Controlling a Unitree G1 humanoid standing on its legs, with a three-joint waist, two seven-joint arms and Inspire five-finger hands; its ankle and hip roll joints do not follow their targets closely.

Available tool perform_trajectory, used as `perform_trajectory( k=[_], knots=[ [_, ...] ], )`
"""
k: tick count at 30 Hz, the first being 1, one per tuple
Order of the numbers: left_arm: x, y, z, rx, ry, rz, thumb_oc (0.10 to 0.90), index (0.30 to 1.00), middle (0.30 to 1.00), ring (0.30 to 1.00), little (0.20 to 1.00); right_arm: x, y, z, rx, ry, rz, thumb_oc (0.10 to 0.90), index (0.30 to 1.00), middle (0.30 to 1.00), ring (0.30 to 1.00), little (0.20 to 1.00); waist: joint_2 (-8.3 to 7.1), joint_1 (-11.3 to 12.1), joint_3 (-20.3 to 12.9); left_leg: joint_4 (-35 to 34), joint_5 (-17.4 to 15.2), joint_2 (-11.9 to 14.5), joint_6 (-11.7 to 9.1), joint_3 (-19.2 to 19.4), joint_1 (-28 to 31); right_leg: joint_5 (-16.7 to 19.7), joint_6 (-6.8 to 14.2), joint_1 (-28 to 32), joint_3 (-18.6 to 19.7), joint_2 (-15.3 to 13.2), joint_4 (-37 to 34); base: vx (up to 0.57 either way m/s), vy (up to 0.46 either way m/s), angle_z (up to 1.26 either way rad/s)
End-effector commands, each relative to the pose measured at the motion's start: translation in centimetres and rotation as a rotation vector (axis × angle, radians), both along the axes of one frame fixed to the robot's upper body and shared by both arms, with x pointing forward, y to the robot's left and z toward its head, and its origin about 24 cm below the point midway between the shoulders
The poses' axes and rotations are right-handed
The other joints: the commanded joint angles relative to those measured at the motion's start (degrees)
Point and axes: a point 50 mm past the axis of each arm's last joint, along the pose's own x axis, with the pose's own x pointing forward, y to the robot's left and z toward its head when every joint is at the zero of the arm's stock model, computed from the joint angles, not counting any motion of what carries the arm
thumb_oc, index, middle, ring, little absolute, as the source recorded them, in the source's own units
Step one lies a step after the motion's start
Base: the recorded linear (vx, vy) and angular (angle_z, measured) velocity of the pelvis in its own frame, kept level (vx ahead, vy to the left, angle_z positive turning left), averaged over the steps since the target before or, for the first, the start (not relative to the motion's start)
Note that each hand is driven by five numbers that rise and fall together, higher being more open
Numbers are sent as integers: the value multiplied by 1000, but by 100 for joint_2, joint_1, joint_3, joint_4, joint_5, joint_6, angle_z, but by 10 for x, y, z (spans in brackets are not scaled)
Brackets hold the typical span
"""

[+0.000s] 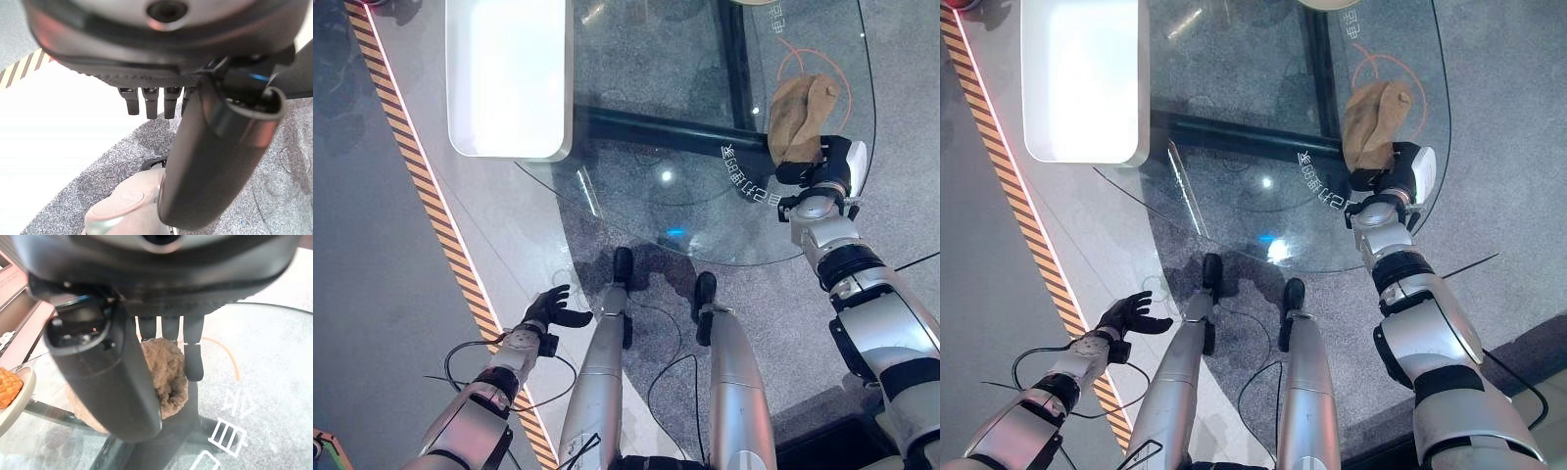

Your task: Wipe the table with a cloth and put it in the basket.

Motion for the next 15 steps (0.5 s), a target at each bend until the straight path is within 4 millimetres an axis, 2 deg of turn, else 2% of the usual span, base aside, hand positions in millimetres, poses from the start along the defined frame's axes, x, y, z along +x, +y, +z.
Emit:
perform_trajectory(
  k=[1,7,13,15],
  knots=[
    [-9,-1,-9,12,36,-4,800,900,900,900,900,10,30,23,-58,-69,144,100,300,300,300,200,89,163,-89,879,-995,-566,533,409,-44,871,169,135,-284,144,-1284,0,0,0],
    [-9,-1,-9,10,34,-7,800,900,900,900,900,10,35,36,-142,-123,159,100,300,300,300,200,93,162,-89,873,-995,-569,538,411,-59,885,184,114,-283,144,-1291,0,0,0],
    [-9,-2,-9,13,28,-7,800,900,900,900,900,9,60,56,-312,-205,231,100,300,300,300,200,67,166,-89,844,-975,-587,539,389,-62,913,188,120,-301,145,-1334,0,0,0],
    [-8,-3,-8,11,25,-12,800,900,900,900,900,8,76,66,-393,-241,270,100,300,300,300,200,69,173,-89,834,-962,-599,530,380,-64,918,186,119,-312,138,-1346,0,0,0]
  ],
)
